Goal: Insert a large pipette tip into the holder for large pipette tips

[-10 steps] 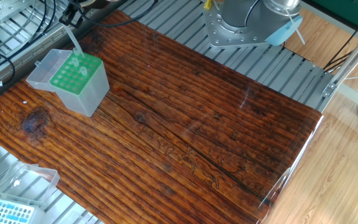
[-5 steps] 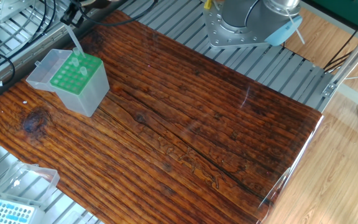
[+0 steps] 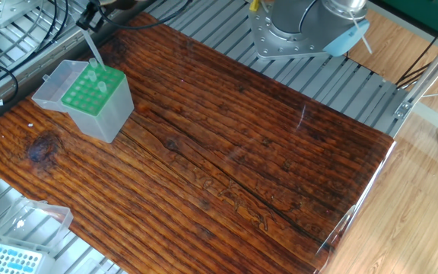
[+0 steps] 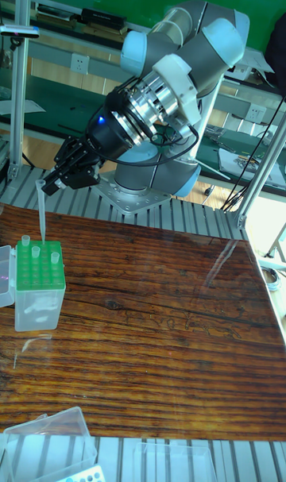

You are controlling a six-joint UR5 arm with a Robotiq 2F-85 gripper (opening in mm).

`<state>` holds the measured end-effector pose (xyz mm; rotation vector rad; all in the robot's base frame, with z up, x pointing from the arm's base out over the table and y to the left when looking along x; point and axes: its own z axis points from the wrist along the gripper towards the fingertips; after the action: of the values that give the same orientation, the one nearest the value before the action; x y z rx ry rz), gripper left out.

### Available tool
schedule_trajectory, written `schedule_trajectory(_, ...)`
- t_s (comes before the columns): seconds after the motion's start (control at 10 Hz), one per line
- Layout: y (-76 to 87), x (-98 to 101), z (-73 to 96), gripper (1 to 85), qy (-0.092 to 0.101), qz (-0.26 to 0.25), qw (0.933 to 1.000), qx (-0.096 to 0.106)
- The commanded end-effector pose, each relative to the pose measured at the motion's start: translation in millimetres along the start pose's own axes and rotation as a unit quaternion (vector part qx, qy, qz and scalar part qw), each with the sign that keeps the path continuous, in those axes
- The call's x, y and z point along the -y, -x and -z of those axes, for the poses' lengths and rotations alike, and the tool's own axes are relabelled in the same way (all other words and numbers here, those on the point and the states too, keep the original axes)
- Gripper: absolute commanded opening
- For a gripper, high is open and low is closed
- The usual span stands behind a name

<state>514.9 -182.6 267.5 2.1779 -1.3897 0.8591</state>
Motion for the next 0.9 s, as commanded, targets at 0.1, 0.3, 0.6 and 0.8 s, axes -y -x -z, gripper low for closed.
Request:
schedule_trajectory(0.1, 4.7, -6.4, -2.3, 1.0, 0.006, -0.012, 0.9999, 0.009)
schedule_trajectory(0.3, 5.1, -7.9, -2.7, 1.0, 0.007, -0.015, 0.9998, 0.010)
schedule_trajectory(0.6, 6.1, -10.7, -3.4, 1.0, 0.010, -0.021, 0.9997, 0.011)
schedule_trajectory(0.8, 6.5, -12.0, -3.2, 1.0, 0.014, -0.026, 0.9995, 0.011)
